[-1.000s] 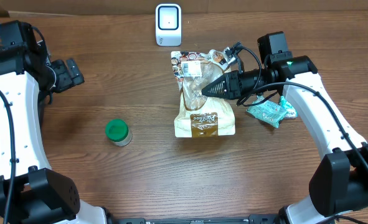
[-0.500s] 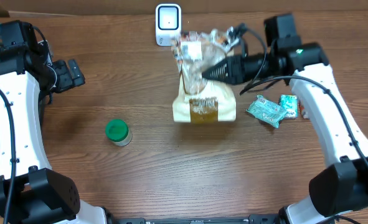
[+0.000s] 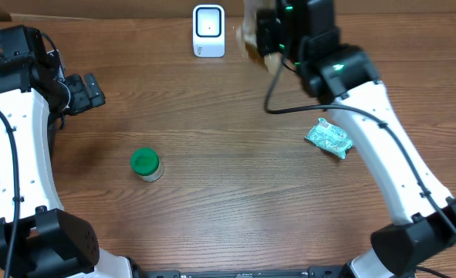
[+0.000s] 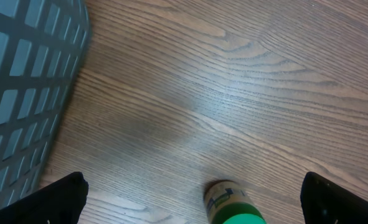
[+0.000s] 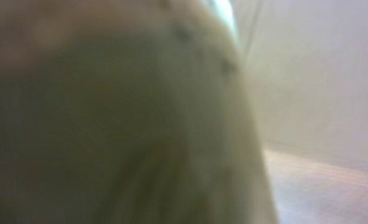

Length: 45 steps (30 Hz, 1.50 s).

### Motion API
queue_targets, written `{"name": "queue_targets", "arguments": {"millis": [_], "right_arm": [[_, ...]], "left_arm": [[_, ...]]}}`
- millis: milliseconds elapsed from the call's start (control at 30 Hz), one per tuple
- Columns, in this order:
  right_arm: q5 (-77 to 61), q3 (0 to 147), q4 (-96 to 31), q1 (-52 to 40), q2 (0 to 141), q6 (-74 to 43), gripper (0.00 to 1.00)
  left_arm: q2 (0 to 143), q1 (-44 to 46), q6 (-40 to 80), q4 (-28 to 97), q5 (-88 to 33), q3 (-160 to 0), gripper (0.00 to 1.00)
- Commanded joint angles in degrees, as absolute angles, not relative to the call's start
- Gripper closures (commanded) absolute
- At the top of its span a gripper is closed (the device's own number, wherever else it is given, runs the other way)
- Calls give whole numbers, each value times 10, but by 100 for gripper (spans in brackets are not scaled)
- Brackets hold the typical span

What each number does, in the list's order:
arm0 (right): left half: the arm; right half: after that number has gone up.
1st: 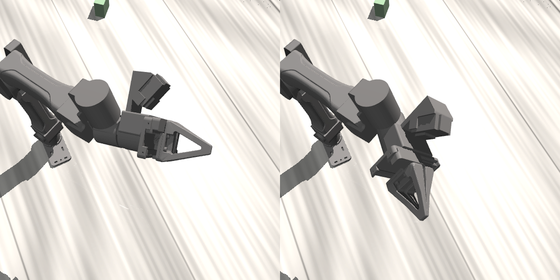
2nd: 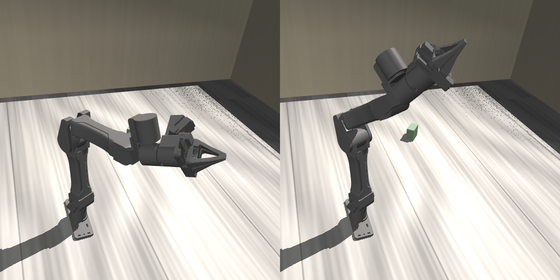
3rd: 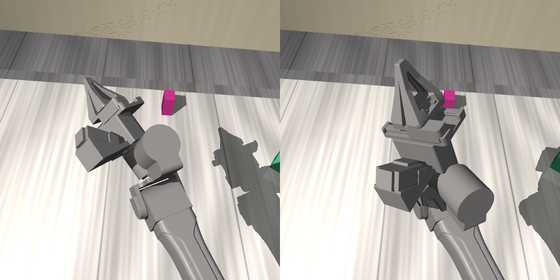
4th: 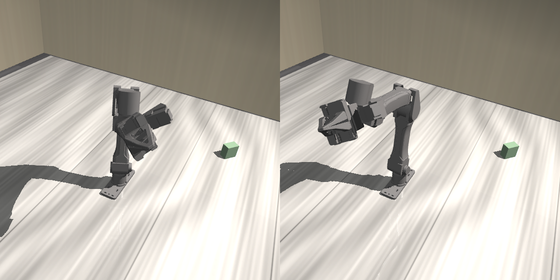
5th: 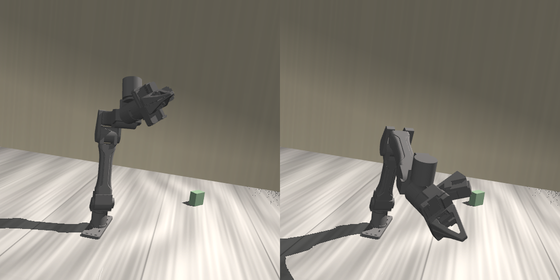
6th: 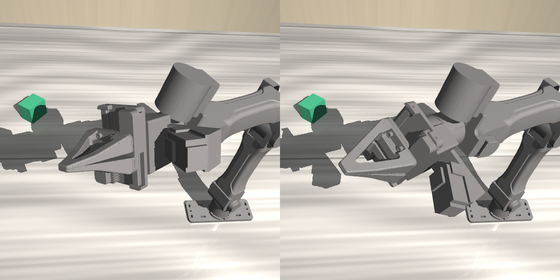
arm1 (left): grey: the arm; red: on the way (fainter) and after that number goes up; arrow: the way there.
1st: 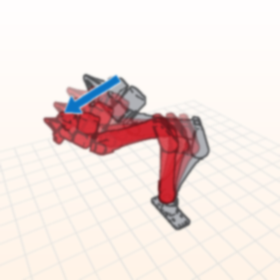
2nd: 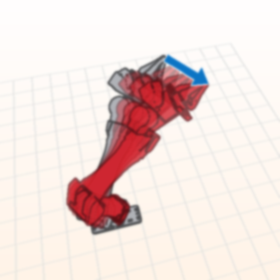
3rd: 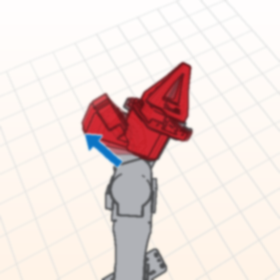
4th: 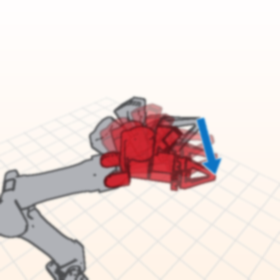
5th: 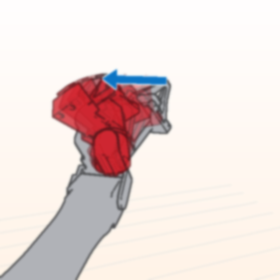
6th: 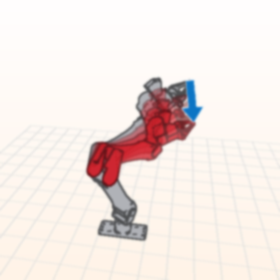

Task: Scan the item barcode
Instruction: 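Hold the PanTree bag up in front of the barcode scanner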

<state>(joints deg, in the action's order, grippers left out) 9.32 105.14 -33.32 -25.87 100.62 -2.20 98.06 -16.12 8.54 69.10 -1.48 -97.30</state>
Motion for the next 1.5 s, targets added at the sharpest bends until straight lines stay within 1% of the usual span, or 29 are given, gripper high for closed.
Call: {"name": "queue_targets", "arguments": {"millis": [0,133,233,267,300,400,500,600,733,867,1000,1467], "right_arm": [[322,1068,-243,-298,1060,82,96],[386,1068,-133,-320,1120,189,96],[444,1068,-45,-331,1175,296,96],[483,1068,18,-334,1213,371,96],[498,1068,51,-335,1234,411,96],[514,1068,131,-335,1285,505,96],[513,1068,205,-335,1332,558,96],[504,1068,240,-335,1364,560,96],[480,1068,237,-336,1393,560,96],[464,1068,227,-338,1403,560,96],[445,1068,190,-338,1404,560,96],[452,1068,170,-342,1405,560,96]], "left_arm": [[985,-157,72,690,-19,-976,0],[985,-157,72,690,-19,-976,0],[985,-157,73,690,-19,-976,0],[985,-157,72,690,-19,-976,0],[985,-157,72,690,-19,-976,0],[985,-157,72,690,-19,-976,0],[985,-157,72,690,-19,-976,0],[985,-157,72,690,-19,-976,0],[985,-157,72,690,-19,-976,0],[985,-157,72,690,-19,-976,0],[985,-157,72,690,-19,-976,0],[985,-157,72,690,-19,-976,0]]}}
